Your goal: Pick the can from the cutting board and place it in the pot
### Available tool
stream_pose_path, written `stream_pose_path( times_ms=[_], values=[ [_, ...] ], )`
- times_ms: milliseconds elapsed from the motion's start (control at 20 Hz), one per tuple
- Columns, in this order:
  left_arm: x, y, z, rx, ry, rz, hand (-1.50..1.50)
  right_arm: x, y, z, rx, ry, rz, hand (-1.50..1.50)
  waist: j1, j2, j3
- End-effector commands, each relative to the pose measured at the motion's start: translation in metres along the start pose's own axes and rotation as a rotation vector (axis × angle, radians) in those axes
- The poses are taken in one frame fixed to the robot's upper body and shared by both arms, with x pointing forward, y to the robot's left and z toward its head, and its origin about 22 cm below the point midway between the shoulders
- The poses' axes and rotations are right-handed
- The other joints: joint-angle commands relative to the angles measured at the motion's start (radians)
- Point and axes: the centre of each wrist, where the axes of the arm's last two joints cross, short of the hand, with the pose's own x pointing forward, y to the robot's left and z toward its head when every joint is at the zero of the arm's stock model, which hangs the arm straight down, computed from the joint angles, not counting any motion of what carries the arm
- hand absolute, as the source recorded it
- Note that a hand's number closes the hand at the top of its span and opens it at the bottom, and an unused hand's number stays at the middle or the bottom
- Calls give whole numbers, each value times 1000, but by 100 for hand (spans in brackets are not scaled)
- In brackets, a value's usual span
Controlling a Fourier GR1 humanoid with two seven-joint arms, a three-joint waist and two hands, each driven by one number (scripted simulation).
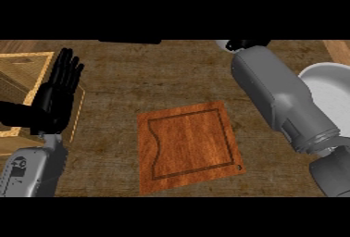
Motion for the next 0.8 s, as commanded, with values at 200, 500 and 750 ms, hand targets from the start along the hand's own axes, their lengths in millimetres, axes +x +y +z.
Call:
stream_pose_path(
  times_ms=[200, 500, 750],
  values=[
    [3, 1, 3, 28, 8, -3, 0, 6, -26, -26, -304, 266, 28, 150, -32, -17, 4],
    [-4, 20, 10, 51, 23, -11, 0, -10, -11, -29, -265, 362, 114, 150, -63, -22, 4],
    [-6, 28, 13, 96, 35, -24, 0, -48, -16, -64, -241, 387, 115, 150, -92, -31, 5]
  ],
)
